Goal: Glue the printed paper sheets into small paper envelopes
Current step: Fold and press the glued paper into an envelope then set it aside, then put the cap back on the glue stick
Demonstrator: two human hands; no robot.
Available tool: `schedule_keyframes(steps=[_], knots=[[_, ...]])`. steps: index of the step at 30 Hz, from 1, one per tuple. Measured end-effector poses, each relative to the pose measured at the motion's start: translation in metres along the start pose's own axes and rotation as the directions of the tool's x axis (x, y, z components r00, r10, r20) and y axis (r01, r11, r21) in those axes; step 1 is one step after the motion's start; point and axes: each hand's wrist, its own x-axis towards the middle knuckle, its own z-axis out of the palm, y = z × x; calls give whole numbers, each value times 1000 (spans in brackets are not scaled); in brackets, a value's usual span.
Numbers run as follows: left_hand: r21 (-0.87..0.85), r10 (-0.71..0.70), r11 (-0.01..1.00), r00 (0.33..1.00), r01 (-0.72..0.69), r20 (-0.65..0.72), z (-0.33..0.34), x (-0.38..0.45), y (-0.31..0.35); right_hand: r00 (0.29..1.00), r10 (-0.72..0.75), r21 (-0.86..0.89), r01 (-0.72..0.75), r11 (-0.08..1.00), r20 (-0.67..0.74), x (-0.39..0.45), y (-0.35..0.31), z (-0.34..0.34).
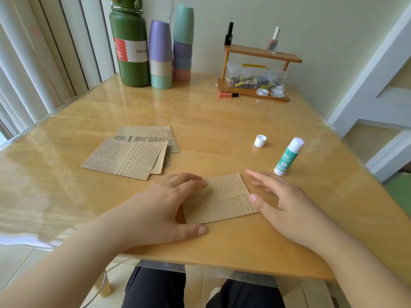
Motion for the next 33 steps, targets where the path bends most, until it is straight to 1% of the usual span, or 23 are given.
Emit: schedule_keyframes(steps=[3,6,10,12,14,17,19,21,22,23,24,25,26,27,28,29,30,31,32,33], knots=[[-10,34,999,999,-35,-33,6,-11,4,1000,-10,60,10,998,6,-7,-4,4],[44,105,994,989,-101,-102,13,-28,10,1000,11,154,-12,988,8,-14,-7,6],[89,153,986,982,-144,-108,19,-47,16,999,44,211,-49,976,30,-22,-12,5],[120,188,978,972,-171,-142,21,-55,15,997,70,249,-77,966,37,-25,-16,5],[104,213,975,958,-196,-194,19,-59,16,995,93,302,-101,948,41,-26,-19,6],[23,216,975,928,-220,-304,9,-61,20,994,109,374,-112,921,29,-26,-22,7],[-67,139,982,919,-175,-370,2,-58,20,993,116,414,-116,903,25,-25,-26,8],[-250,-57,967,906,-54,-419,-6,-51,18,993,117,449,-115,886,24,-21,-29,10],[-360,-175,933,881,5,-440,-10,-46,16,992,120,472,-118,874,26,-19,-31,10],[-482,-295,875,843,49,-450,-16,-39,11,992,124,497,-121,859,28,-16,-33,10],[-610,-414,789,796,71,-442,-22,-32,3,991,134,508,-126,852,21,-14,-32,8],[-719,-522,689,747,85,-412,-30,-24,-8,989,150,503,-129,855,-2,-11,-30,6],[-789,-605,605,705,105,-370,-38,-18,-18,983,176,483,-132,865,-47,-10,-26,4],[-822,-663,552,674,144,-327,-46,-12,-28,966,222,433,-145,890,-133,-8,-21,2],[-825,-703,526,651,206,-286,-52,-7,-38,926,274,333,-180,925,-261,-7,-12,-2],[-798,-732,528,633,290,-254,-57,-2,-46,866,314,223,-242,944,-390,-6,-4,-7],[-745,-751,549,616,380,-238,-59,2,-53,799,337,132,-314,940,-498,-5,4,-12],[-686,-761,571,604,451,-236,-60,6,-59,747,364,93,-379,921,-557,-4,15,-17],[-638,-765,588,598,497,-239,-60,9,-63,710,399,98,-426,899,-580,-2,24,-22],[-604,-765,598,600,527,-233,-60,12,-67,693,441,120,-461,879,-571,1,32,-26]])
